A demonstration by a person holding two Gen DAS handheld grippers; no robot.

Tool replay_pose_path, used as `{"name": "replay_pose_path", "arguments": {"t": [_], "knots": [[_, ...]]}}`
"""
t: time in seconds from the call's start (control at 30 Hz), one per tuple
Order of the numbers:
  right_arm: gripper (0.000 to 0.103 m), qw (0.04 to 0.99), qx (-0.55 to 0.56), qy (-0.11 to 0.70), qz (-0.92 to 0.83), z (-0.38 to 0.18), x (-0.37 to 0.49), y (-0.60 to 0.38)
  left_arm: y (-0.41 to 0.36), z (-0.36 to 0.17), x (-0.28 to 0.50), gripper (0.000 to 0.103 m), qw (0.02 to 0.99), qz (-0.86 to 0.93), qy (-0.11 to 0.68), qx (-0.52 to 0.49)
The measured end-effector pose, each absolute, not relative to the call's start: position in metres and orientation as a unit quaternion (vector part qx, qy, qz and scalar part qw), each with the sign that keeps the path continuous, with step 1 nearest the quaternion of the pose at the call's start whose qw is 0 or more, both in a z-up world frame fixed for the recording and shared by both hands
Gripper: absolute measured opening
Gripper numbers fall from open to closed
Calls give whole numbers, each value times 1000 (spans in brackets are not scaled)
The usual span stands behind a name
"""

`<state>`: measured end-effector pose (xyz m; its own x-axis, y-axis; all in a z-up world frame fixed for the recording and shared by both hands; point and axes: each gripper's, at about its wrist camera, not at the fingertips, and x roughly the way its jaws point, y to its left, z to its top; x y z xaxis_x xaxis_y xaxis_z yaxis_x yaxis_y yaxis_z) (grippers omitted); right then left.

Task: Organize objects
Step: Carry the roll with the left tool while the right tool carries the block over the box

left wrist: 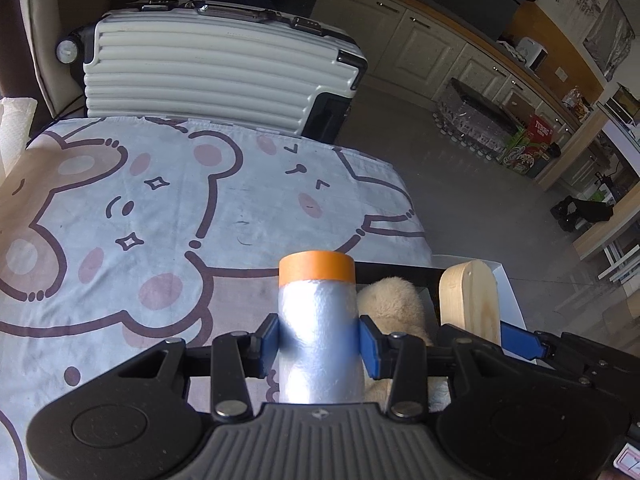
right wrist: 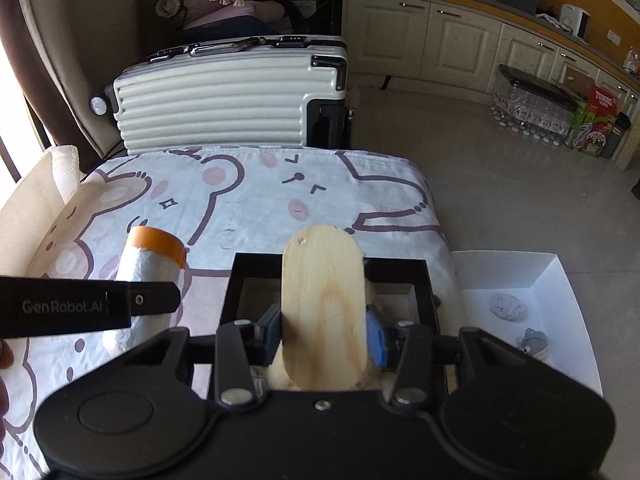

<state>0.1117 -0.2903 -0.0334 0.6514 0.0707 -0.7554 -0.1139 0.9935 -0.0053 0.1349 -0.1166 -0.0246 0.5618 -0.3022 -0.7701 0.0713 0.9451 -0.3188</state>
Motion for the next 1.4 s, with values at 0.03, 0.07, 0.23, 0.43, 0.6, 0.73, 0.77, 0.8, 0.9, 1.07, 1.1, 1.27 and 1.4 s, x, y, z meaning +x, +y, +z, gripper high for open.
{"name": "replay_pose_path", "arguments": {"t": [0.03, 0.07, 0.23, 0.43, 0.6, 0.73, 0.77, 0.8, 0.9, 1.07, 1.1, 1.27, 1.4], "knots": [[44, 908, -26, 414, 49, -34, 111, -293, -119, -25, 135, 42, 874, -109, 456, -128], [44, 909, -26, 414, 47, -34, 111, -295, -121, -25, 135, 42, 874, -111, 456, -129], [44, 909, -23, 414, 36, -35, 109, -307, -135, -26, 136, 42, 872, -124, 456, -130], [44, 909, -18, 416, 24, -38, 107, -321, -148, -31, 139, 42, 869, -133, 458, -132], [44, 909, -16, 417, 18, -42, 110, -330, -154, -38, 145, 42, 865, -135, 462, -138], [44, 908, -13, 418, 13, -47, 113, -335, -157, -46, 152, 42, 864, -133, 465, -142], [44, 909, -12, 417, 13, -48, 114, -336, -157, -48, 154, 42, 863, -134, 465, -143], [44, 909, -12, 417, 12, -49, 115, -337, -158, -50, 155, 42, 862, -135, 467, -144], [44, 908, -12, 418, 12, -53, 118, -340, -160, -56, 161, 42, 860, -137, 469, -146], [44, 905, -17, 424, 12, -62, 126, -342, -161, -64, 169, 42, 858, -141, 470, -151], [44, 905, -17, 426, 12, -64, 127, -343, -161, -66, 171, 42, 857, -141, 471, -153], [44, 902, -21, 431, 11, -71, 134, -344, -164, -75, 180, 42, 854, -142, 477, -153], [44, 900, -24, 435, 11, -75, 137, -346, -166, -83, 185, 42, 852, -141, 480, -155]]}}
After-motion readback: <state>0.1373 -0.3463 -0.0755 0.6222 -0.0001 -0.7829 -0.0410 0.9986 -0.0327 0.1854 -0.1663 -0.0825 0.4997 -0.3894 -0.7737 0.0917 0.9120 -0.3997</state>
